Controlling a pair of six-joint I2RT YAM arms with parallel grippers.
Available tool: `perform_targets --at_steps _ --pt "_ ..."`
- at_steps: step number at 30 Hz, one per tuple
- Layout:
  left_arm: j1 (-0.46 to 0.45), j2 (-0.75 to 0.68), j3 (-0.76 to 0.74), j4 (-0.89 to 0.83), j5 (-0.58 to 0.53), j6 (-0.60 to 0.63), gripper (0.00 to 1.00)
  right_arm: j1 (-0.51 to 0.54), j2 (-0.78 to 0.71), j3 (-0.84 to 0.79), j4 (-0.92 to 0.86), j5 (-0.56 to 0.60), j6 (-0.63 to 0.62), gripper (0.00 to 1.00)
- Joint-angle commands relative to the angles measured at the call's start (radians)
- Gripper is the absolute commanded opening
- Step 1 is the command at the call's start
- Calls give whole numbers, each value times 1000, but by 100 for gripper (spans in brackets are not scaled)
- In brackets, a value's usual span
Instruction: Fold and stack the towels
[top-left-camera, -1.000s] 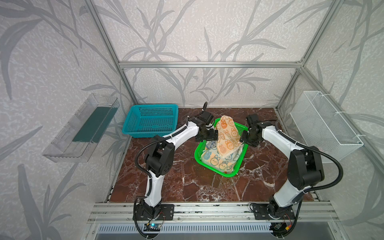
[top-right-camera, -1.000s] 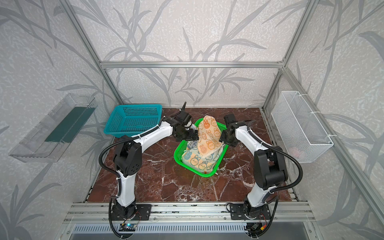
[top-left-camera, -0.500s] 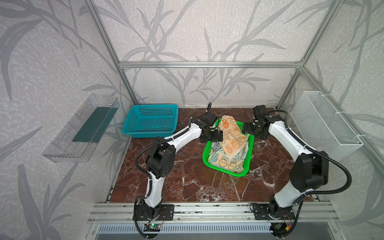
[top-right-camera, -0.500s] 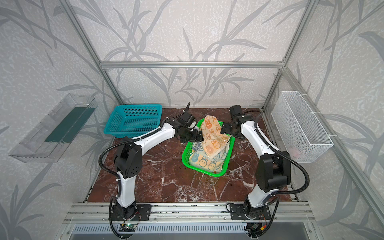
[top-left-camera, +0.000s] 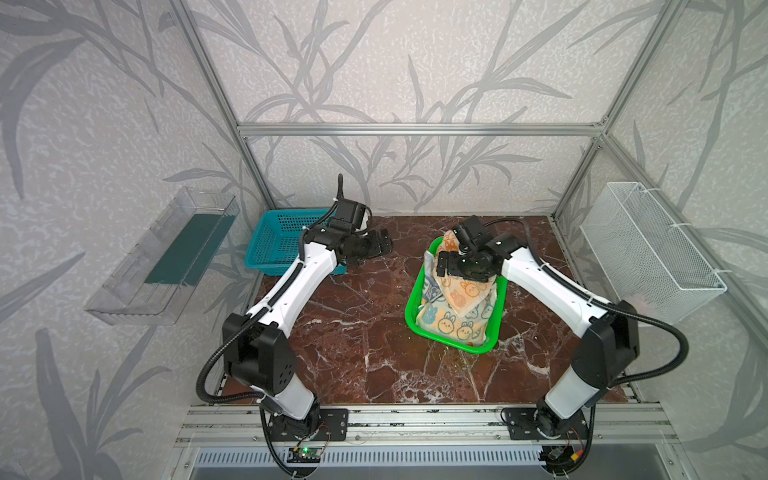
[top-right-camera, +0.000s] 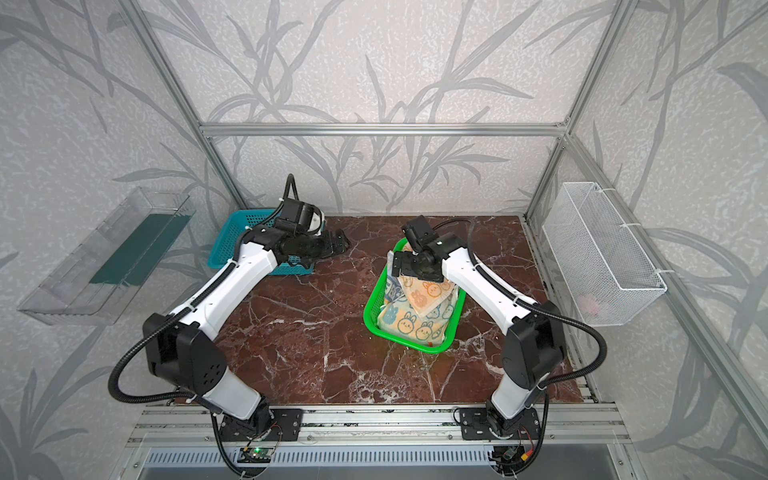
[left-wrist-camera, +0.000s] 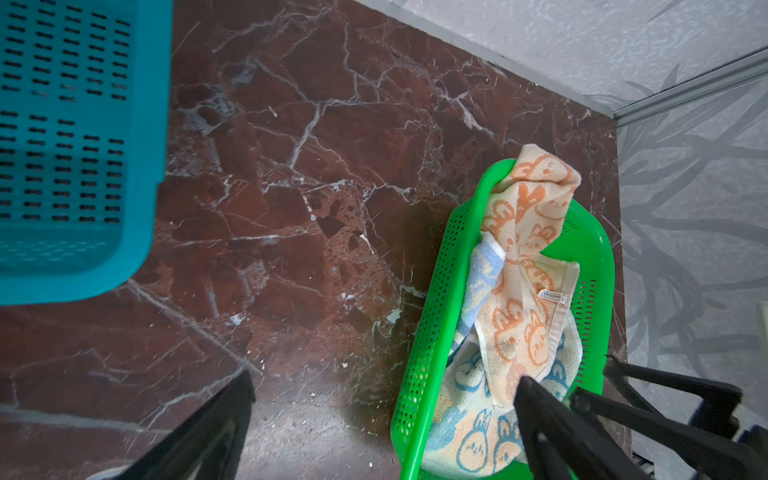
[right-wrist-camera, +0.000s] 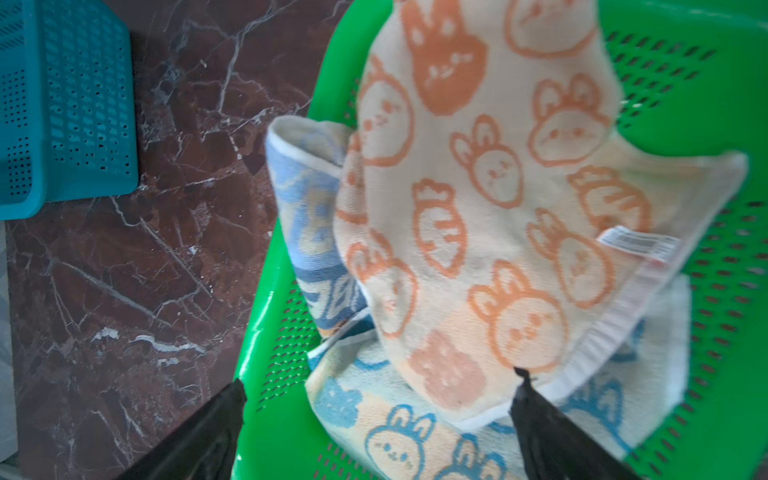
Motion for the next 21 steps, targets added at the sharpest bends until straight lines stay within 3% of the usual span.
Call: perform_targets --at_steps 1,11,17,21 --pt "20 -49 -57 -7 28 9 99 56 94 80 -6 8 77 100" --pt "100 -164 -162 -17 67 35 99 130 302 205 -43 30 130 78" --pt "119 -185 -194 -11 84 38 99 134 385 298 -126 62 88 65" --pt "119 -182 -204 5 99 31 99 123 383 300 -170 97 50 50"
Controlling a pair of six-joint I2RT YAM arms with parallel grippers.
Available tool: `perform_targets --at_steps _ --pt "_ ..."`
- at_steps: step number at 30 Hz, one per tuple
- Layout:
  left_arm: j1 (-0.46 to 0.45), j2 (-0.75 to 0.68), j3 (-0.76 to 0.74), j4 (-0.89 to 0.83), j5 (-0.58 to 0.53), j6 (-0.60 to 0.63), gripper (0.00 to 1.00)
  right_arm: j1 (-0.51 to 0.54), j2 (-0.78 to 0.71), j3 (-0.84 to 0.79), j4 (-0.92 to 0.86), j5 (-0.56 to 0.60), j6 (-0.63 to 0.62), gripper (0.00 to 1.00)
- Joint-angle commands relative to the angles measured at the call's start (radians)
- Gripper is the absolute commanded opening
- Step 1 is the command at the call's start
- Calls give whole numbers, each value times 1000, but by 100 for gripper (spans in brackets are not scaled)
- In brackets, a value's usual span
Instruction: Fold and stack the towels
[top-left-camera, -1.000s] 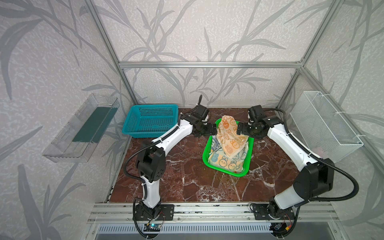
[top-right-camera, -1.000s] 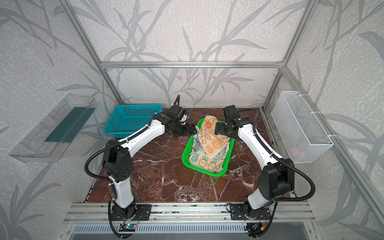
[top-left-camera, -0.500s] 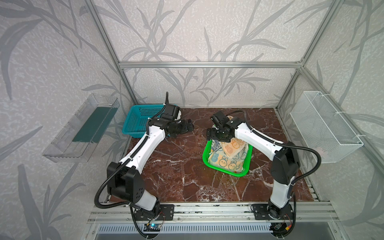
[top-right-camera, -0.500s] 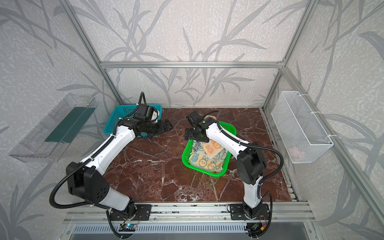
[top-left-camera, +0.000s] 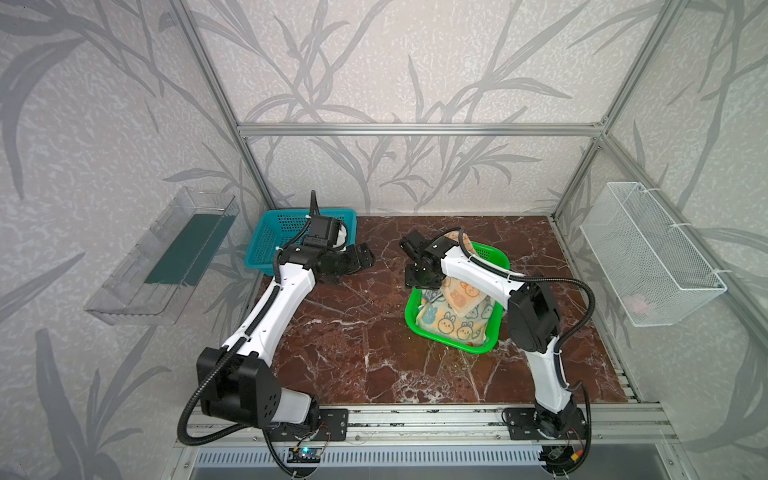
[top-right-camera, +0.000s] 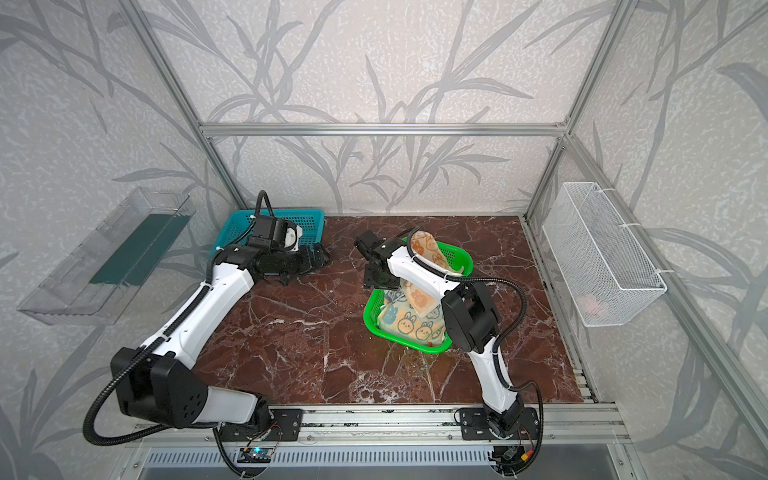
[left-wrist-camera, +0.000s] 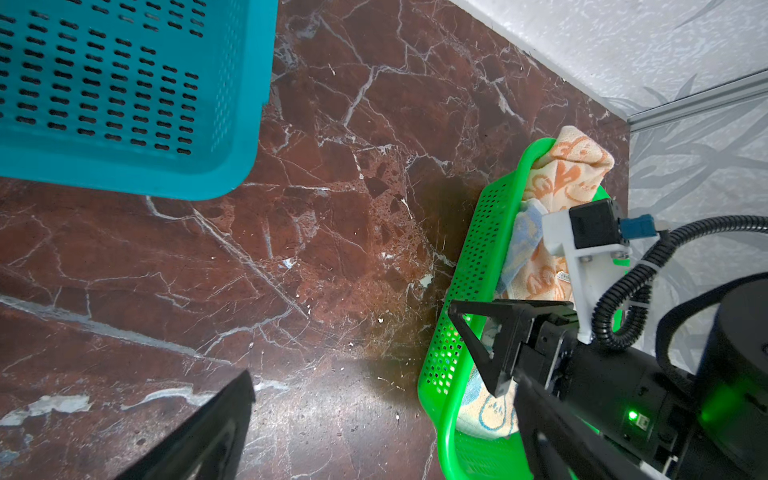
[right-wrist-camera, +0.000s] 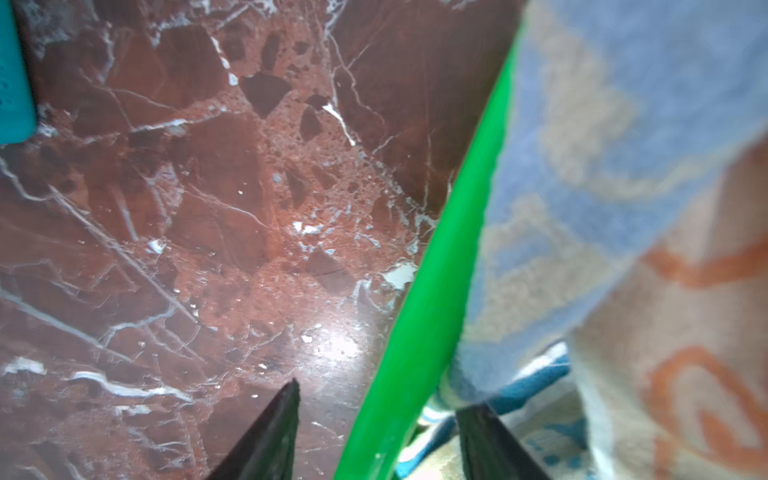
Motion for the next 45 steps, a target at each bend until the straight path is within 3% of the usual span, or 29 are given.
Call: perform_targets --at_steps 1,11,17,25,33,44,45 --pt "4 -16 -13 13 27 5 99 -10 -3 20 -89 51 -39 47" --pt "-16 13 13 33 47 -12 99 -88 -155 -182 -96 153 -215 16" --pt "-95 49 55 25 1 -11 99 -204 -243 -270 -98 263 -342 1" --pt "-219 148 175 -8 -69 5 99 -344 -258 -268 -42 370 -550 0" --pt "-267 252 289 -34 -103 17 99 -423 -186 -215 18 397 -689 0" --pt "-337 388 436 -67 -140 32 99 -452 -111 -196 0 406 -637 0" --pt "-347 395 447 -71 -147 35 99 -452 -113 -198 3 392 -632 4"
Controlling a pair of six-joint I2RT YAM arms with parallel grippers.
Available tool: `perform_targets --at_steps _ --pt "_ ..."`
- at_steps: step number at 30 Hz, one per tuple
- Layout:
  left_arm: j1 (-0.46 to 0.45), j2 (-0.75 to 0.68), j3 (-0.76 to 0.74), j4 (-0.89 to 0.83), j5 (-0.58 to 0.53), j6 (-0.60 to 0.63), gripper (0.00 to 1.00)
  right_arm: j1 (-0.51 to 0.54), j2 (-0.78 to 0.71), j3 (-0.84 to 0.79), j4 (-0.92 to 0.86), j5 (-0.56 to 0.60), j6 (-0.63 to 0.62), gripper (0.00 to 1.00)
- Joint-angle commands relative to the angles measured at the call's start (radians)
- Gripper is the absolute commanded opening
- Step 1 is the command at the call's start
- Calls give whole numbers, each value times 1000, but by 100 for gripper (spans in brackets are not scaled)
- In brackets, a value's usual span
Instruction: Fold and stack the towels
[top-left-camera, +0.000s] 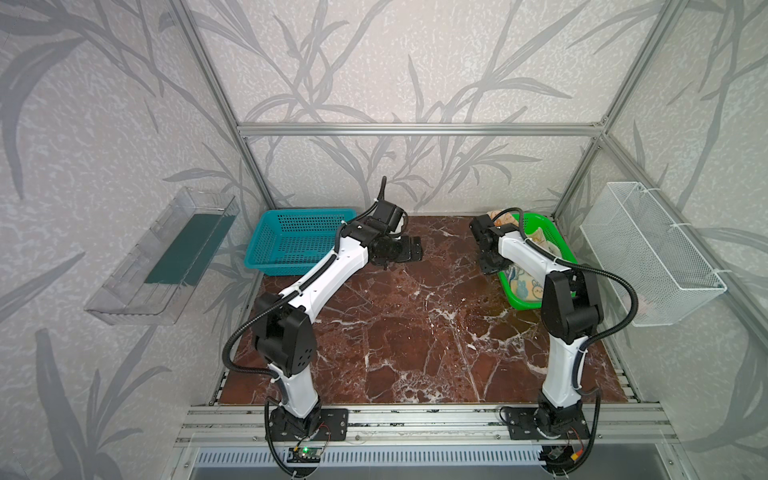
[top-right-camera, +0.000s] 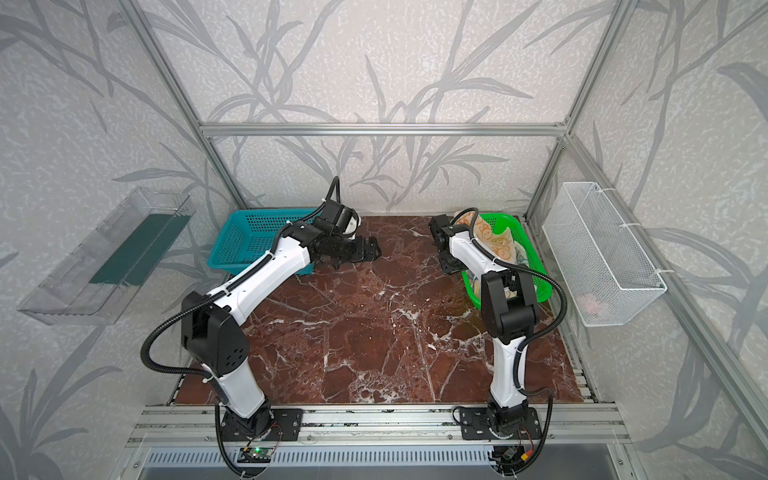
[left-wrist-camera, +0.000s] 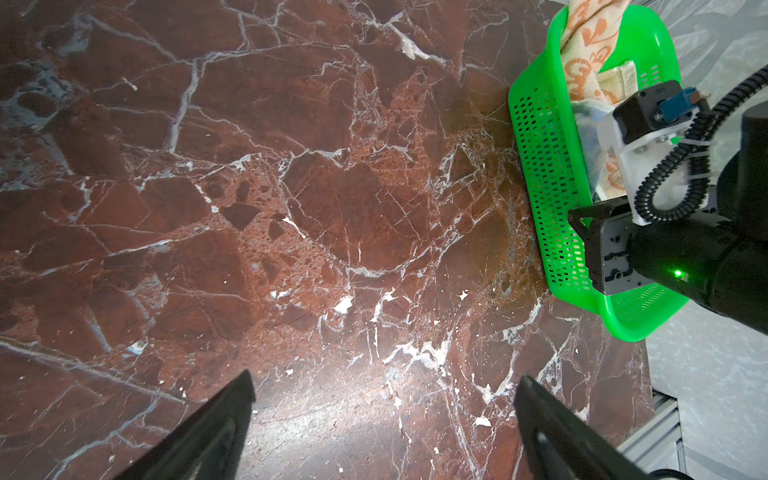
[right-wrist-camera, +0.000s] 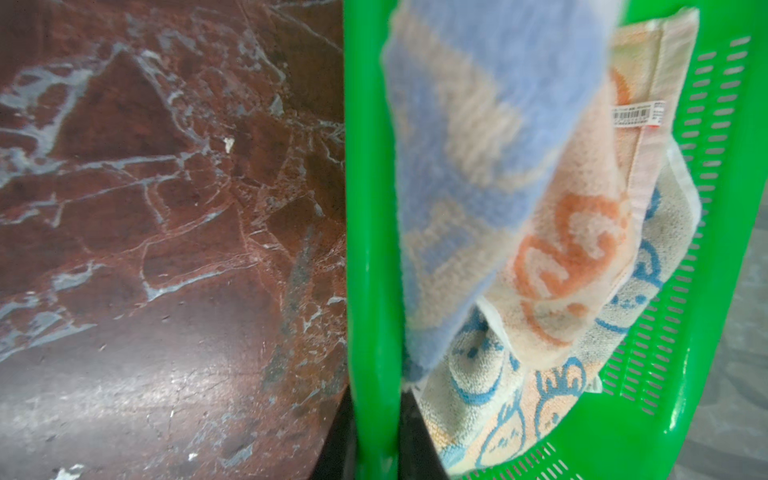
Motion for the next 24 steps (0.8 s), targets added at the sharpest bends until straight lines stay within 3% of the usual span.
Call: perform_targets --at_steps 1,12,21,24 --pt "-29 17 53 -43 -40 20 99 -12 -4 25 -15 -27 31 10" --pt "-94 -6 51 -71 -117 29 99 -40 -44 107 -69 -131 79 41" --pt "-162 -5 87 -74 -210 85 99 -101 -176 105 -76 -182 100 96" --pt "-194 21 129 -76 -247 118 99 -148 -200 68 -33 -190 113 99"
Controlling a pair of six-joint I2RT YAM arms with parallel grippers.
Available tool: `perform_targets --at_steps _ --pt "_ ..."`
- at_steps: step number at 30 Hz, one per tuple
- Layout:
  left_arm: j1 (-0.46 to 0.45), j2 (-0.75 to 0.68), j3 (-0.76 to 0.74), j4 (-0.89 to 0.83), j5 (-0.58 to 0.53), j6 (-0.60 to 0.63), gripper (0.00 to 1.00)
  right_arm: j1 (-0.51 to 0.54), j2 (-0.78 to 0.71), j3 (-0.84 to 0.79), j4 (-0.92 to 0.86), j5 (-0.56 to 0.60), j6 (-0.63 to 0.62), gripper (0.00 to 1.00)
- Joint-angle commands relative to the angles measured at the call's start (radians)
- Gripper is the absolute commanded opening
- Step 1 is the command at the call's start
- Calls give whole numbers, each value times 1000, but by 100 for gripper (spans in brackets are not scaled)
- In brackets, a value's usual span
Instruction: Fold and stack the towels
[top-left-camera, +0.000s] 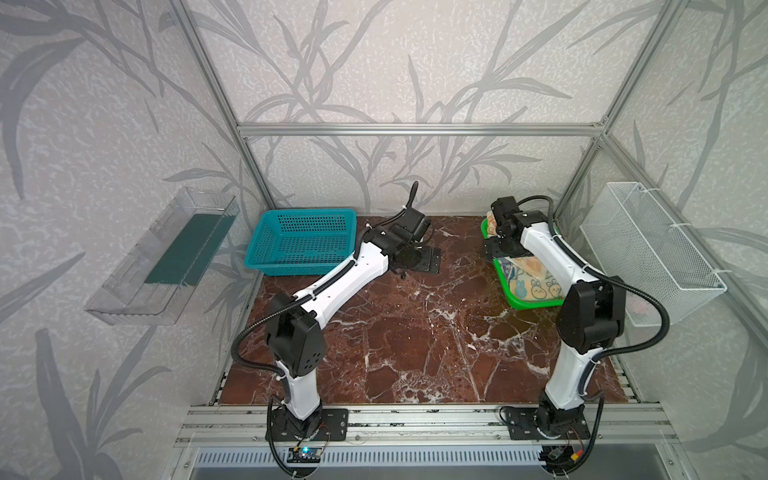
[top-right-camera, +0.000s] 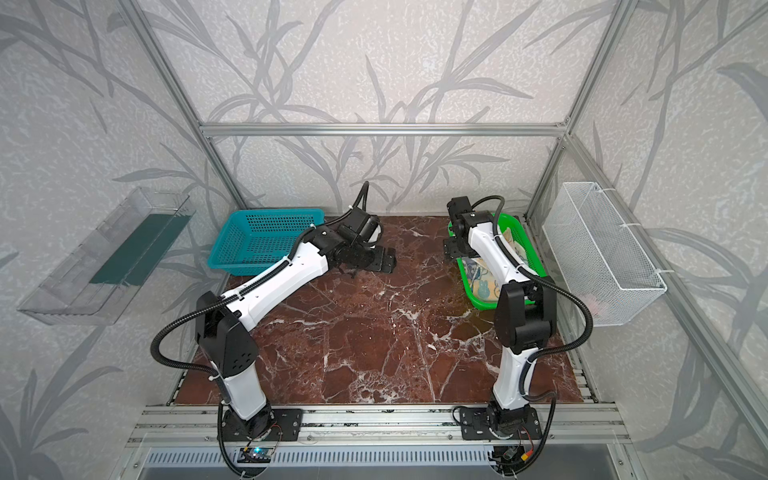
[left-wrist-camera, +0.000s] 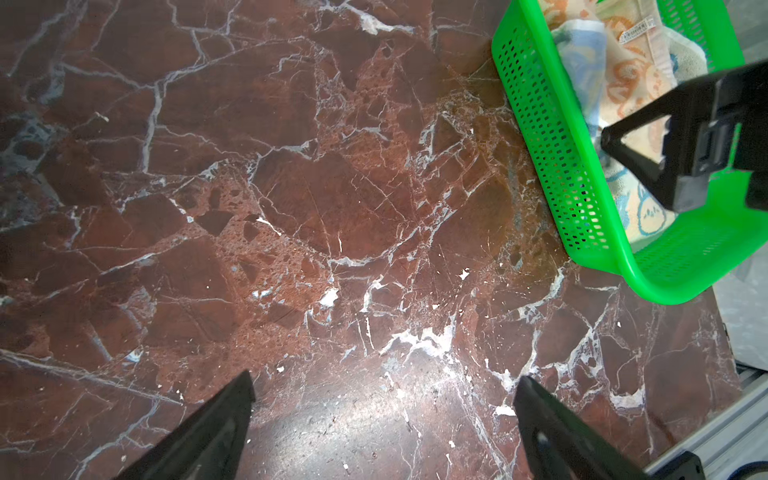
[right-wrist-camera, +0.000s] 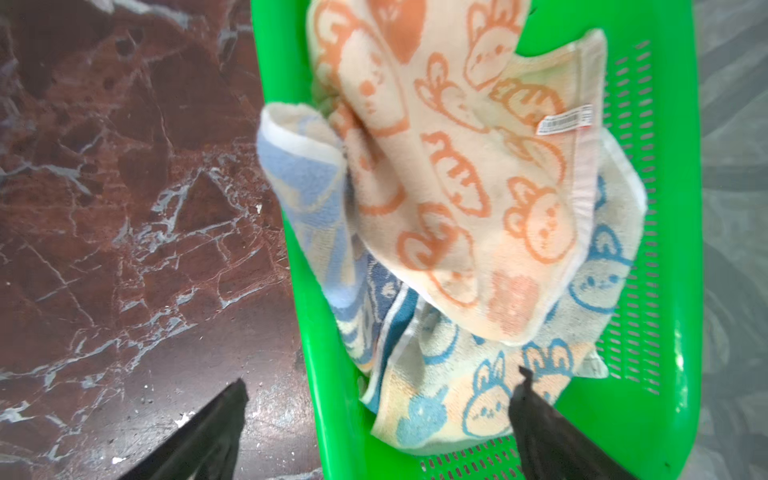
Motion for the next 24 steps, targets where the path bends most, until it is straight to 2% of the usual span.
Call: perform_targets --at_steps 1,8,11,19,21,24 --pt "-37 12 72 -21 -74 57 99 -52 -50 -34 35 -15 25 99" --pt "-122 74 125 19 -180 156 99 -126 14 -37 63 -41 34 99" --pt "-138 110 151 29 -209 182 99 -150 58 -21 67 -69 41 94" --pt "-177 206 236 54 -327 278 99 -165 190 70 22 -150 72 68" --pt "-180 227 262 50 -343 293 99 -165 201 69 33 -152 73 56" --pt "-180 255 301 37 -344 302 99 -165 202 68 37 -160 80 31"
